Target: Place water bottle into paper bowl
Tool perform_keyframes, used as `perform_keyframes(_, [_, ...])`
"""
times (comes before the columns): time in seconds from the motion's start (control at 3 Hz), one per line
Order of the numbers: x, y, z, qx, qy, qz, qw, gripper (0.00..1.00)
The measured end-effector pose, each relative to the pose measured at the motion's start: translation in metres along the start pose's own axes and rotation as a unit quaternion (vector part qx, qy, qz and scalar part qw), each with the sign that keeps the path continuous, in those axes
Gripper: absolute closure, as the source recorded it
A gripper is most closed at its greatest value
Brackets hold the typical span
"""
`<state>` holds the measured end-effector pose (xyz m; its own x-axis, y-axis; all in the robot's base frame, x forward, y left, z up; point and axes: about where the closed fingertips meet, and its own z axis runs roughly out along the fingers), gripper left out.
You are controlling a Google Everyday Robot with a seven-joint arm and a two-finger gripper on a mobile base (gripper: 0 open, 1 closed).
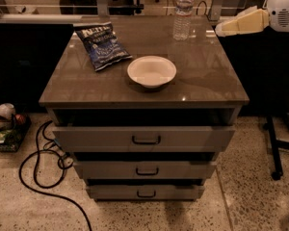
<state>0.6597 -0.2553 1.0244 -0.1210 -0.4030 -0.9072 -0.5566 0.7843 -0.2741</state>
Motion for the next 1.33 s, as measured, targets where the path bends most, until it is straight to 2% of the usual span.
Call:
perform_keyframes(0.33, [-0.001, -0.002, 0.009, 0.001, -0.015, 0.005, 0.9999, 0.0])
perform_keyframes(0.67, [-0.006, -0.017, 0.037, 0.01, -0.068, 0.012, 0.9976, 0.0])
perform_keyframes(1.0, [-0.013, -0.037, 0.082, 0.013, -0.116, 0.033, 0.9926, 0.0])
perform_keyframes(1.33, [-0.025, -0.044, 0.127, 0.01, -0.124, 0.046, 0.9912, 0.0])
